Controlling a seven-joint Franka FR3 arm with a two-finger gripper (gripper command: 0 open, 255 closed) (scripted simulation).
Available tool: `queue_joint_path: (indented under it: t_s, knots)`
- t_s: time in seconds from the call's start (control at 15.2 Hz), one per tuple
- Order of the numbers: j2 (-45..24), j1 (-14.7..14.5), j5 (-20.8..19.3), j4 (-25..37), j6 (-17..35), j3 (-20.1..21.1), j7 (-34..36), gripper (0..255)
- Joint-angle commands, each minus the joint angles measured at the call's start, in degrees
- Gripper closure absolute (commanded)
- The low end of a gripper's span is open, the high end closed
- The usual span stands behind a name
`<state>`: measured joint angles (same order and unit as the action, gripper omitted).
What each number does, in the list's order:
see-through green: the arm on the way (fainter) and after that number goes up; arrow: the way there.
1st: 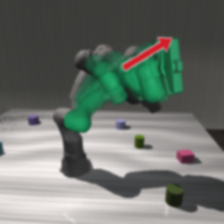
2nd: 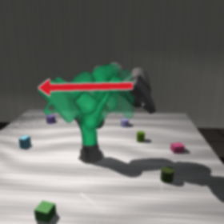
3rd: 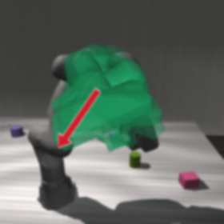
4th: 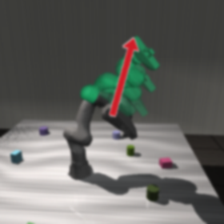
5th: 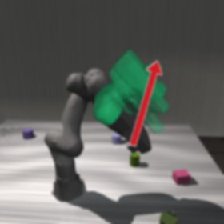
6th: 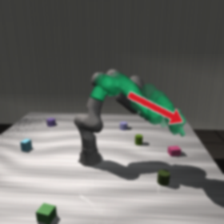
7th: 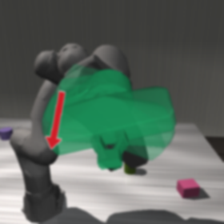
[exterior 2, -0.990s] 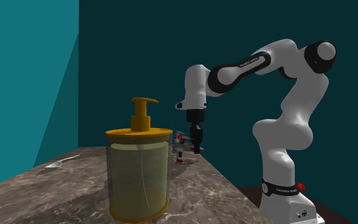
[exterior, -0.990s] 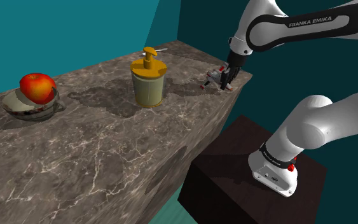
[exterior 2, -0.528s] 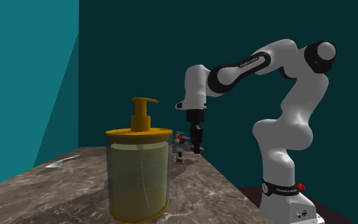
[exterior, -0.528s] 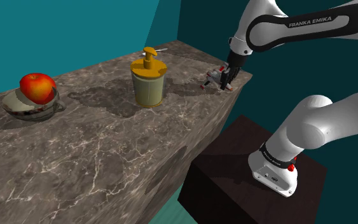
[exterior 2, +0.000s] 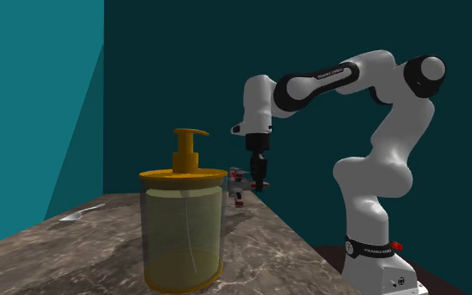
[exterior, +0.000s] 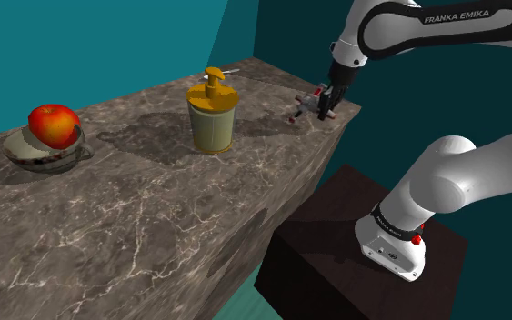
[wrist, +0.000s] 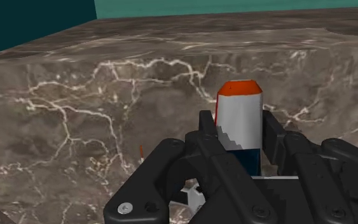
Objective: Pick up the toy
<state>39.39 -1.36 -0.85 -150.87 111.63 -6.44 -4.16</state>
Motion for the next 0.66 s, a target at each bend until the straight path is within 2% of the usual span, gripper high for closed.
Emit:
queue_joint_path:
  t_s: [0.0,0.46,0.59]
  knots:
    - [0.41,0.03,-0.01,1.27,-1.69,0.03,0.01,255]
    - [1.08,-0.07,0.15,6.25,-7.33,0.32,0.26,255]
    - [1.09,-0.07,0.15,6.36,-7.45,0.33,0.26,255]
